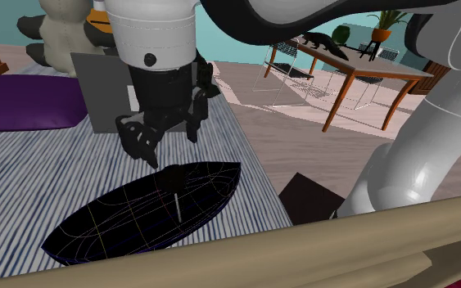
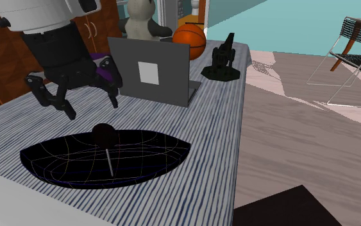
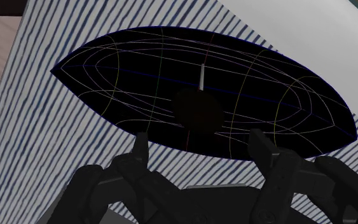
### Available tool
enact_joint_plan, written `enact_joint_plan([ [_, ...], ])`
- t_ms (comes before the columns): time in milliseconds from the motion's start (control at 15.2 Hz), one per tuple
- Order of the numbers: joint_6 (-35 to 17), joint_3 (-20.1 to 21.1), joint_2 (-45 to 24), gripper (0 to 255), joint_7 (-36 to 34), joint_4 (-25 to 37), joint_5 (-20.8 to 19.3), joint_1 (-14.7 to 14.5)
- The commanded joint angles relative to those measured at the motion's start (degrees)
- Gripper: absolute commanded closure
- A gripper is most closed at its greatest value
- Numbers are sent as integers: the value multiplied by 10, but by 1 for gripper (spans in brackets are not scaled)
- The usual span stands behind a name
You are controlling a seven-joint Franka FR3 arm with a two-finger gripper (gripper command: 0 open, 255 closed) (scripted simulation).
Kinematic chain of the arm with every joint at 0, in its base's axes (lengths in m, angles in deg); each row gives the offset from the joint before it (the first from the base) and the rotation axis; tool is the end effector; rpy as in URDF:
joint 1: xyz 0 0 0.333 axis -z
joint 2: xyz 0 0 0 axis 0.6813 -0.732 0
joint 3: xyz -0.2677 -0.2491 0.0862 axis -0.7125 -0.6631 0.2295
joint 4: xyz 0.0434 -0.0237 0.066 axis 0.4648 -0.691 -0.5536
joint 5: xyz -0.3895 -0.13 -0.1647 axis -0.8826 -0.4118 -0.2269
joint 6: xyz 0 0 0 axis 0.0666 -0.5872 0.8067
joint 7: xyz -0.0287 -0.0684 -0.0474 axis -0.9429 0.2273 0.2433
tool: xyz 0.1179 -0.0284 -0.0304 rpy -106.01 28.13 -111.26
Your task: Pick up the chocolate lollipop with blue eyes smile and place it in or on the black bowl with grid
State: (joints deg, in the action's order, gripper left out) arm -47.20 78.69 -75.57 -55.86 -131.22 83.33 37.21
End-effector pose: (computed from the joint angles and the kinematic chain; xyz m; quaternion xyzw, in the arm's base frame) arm 0.3925 0.4501 0.5958 0.9974 -0.0071 0.0213 0.0683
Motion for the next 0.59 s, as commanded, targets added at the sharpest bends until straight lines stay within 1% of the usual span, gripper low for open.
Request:
enact_joint_plan([
  [0,0,0,0,0,0,0,0,0],
  [198,0,0,0,0,0,0,0,0],
  [462,79,10,-28,0,-12,97,-18,-10],
  [528,79,10,-28,0,-12,97,-18,-10],
])
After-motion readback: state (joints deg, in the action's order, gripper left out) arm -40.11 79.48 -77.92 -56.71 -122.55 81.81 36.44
